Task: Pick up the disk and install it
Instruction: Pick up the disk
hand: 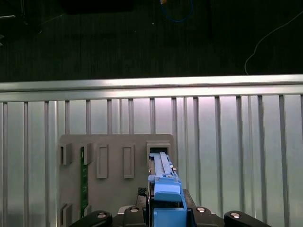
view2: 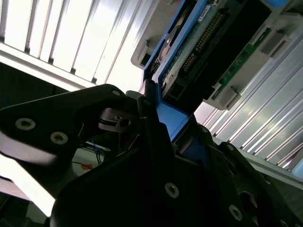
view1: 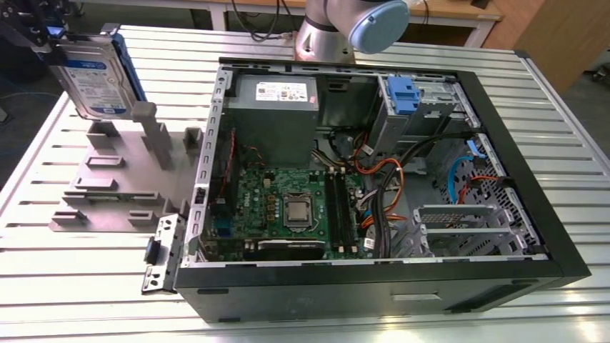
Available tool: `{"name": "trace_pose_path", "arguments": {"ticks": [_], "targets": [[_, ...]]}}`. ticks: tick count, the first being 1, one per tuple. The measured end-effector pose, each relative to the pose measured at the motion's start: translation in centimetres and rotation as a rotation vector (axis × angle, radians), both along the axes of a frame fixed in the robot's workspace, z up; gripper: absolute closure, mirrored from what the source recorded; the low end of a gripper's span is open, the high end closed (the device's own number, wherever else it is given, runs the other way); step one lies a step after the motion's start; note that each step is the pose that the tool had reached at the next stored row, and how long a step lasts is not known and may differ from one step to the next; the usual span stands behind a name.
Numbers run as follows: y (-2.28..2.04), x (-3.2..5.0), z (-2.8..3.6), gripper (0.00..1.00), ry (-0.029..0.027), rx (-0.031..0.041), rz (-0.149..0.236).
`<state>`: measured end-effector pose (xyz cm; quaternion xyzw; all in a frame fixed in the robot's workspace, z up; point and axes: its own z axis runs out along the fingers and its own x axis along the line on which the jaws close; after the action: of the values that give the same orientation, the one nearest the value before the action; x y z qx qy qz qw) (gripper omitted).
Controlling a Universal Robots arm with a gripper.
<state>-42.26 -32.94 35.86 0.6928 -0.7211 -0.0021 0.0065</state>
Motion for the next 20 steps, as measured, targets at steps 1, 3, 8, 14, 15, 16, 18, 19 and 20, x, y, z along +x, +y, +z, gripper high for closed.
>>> {"name": "trace_pose_path", "arguments": {"ticks": [1,3,8,14,15,16,18,19,20], "targets": [[0.00,0.00,0.05,0.64,0.0000,0.0000,0.000],[0.00,0.00,0.15,0.64,0.0000,-0.0002,0.000],[0.00,0.00,0.37,0.64,0.0000,-0.0002,0.000],[0.00,0.00,0.66,0.64,0.0001,-0.0003,0.000],[0.00,0.00,0.69,0.64,0.0000,-0.0003,0.000],[0.00,0.00,0.73,0.64,-0.0001,-0.0003,0.000],[0.00,0.00,0.82,0.64,0.0000,-0.0003,0.000],[0.00,0.00,0.87,0.64,0.0001,-0.0003,0.000],[0.00,0.00,0.93,0.64,0.0000,-0.0003,0.000]]}}
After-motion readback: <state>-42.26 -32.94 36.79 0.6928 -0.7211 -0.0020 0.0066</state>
